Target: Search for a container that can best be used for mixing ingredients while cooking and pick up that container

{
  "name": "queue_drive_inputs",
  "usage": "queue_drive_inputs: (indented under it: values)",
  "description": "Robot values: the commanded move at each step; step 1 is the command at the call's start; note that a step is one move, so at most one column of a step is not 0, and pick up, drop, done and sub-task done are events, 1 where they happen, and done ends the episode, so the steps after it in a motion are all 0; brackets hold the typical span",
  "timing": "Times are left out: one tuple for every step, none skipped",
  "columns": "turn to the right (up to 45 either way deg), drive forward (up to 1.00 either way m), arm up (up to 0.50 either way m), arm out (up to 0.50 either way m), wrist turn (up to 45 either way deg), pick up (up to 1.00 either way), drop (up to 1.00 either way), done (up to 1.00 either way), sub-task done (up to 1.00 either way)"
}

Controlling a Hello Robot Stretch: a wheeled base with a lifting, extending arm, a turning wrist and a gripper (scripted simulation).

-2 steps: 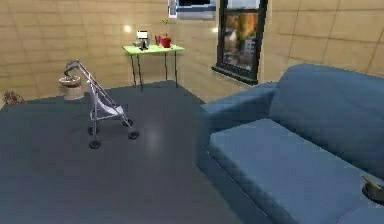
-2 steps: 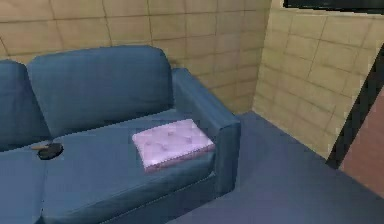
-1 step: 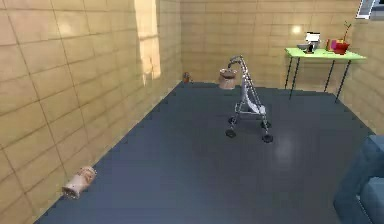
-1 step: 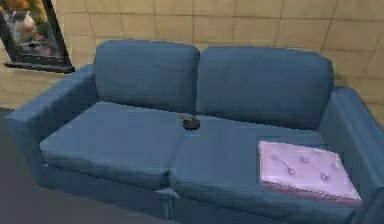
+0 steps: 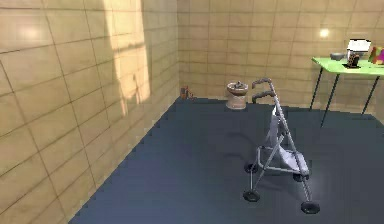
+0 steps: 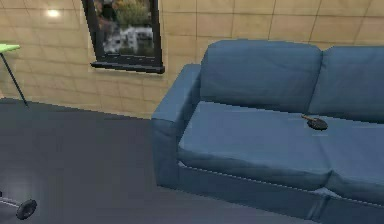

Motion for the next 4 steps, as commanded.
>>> queue_drive_inputs:
  values:
    - [-3.0, 0.00, 0.00, 0.00, 0.0, 0.00, 0.00, 0.00, 0.00]
    - [0.0, 1.00, 0.00, 0.00, 0.0, 0.00, 0.00, 0.00, 0.00]
    - [0.0, 0.25, 0.00, 0.00, 0.0, 0.00, 0.00, 0.00, 0.00]
    - [15.0, 0.00, 0.00, 0.00, 0.0, 0.00, 0.00, 0.00, 0.00]
